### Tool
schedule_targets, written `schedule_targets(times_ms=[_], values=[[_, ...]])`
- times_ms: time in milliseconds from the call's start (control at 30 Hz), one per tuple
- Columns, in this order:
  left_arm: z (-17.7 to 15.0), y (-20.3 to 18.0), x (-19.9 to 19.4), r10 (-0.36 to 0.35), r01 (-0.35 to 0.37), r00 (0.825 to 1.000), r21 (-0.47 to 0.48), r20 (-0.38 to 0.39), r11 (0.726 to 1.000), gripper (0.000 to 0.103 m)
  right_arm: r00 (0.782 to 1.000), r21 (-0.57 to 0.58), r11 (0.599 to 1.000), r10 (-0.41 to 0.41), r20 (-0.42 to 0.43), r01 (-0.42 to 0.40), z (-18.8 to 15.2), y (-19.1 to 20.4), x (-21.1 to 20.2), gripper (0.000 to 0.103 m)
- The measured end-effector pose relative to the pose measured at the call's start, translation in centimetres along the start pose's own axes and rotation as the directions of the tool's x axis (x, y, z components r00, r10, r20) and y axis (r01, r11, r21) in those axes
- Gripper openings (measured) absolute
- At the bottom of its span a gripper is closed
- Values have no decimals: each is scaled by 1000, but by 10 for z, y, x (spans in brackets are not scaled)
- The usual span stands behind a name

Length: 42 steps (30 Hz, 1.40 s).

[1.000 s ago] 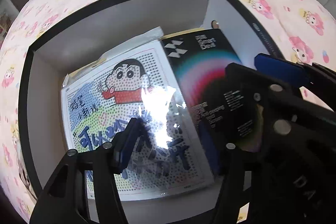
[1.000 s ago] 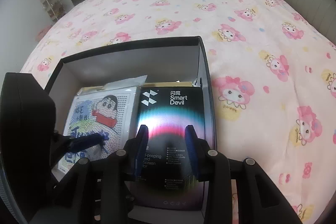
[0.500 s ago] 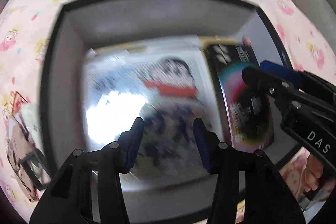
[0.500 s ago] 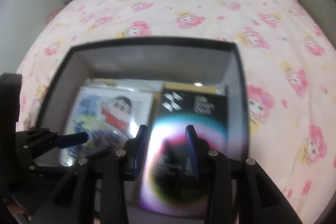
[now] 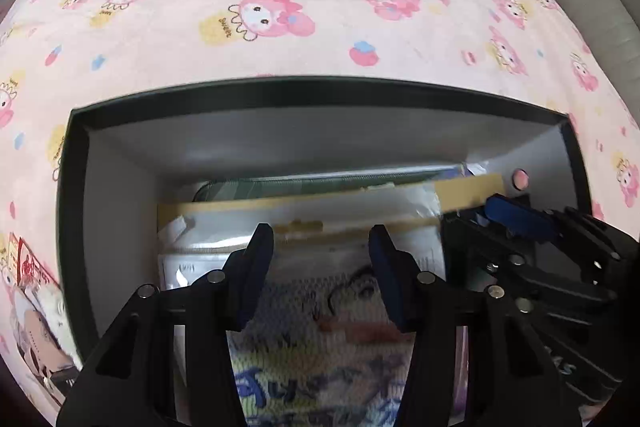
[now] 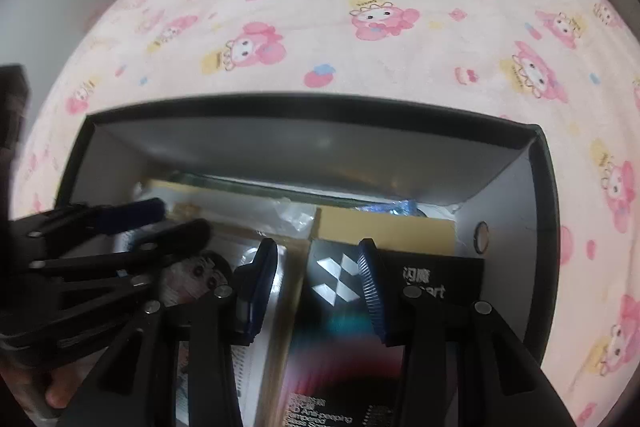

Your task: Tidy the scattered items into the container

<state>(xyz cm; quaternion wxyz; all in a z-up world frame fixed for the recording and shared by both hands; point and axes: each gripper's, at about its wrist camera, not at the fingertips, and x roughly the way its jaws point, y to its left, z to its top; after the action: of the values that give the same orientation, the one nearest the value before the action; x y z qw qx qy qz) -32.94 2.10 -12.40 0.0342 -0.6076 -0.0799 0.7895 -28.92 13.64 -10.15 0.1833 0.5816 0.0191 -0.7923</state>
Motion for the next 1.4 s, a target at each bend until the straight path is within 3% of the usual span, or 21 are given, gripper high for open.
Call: schedule_targets(times_ms=[333, 533, 600, 733, 933, 1100, 1233, 1400], values=[[-3, 9, 10, 8, -9, 999, -55, -33, 998, 54, 997, -39, 996, -75, -4, 75, 6, -4, 11, 43], [-6, 12, -2, -12, 11, 1000, -64, -17, 998, 54, 998, -32, 997, -70, -1, 70, 0, -6, 3, 43], [-15, 13, -22, -40, 41, 999, -52, 20, 998, 54, 999, -8, 999, -42, 17, 43, -6, -7, -6, 42], [-40, 5, -49, -50, 51, 997, -10, 58, 999, 54, 997, -37, 997, -63, 48, 64, -22, 0, -26, 42], [-83, -1, -42, -81, 83, 996, 39, -44, 996, 54, 998, -41, 998, -54, -22, 53, -59, 8, -34, 42], [-111, -17, -40, -68, 77, 995, 119, -77, 990, 54, 999, -23, 999, -37, -16, 36, -90, 12, -45, 42], [-120, -21, -33, -34, 45, 996, 145, -78, 988, 54, 993, -43, 993, -114, 0, 114, -101, 15, -42, 40], [-126, -16, -32, 60, -50, 996, 139, -66, 989, 54, 990, -78, 988, -136, -28, 134, -104, 19, -28, 42]])
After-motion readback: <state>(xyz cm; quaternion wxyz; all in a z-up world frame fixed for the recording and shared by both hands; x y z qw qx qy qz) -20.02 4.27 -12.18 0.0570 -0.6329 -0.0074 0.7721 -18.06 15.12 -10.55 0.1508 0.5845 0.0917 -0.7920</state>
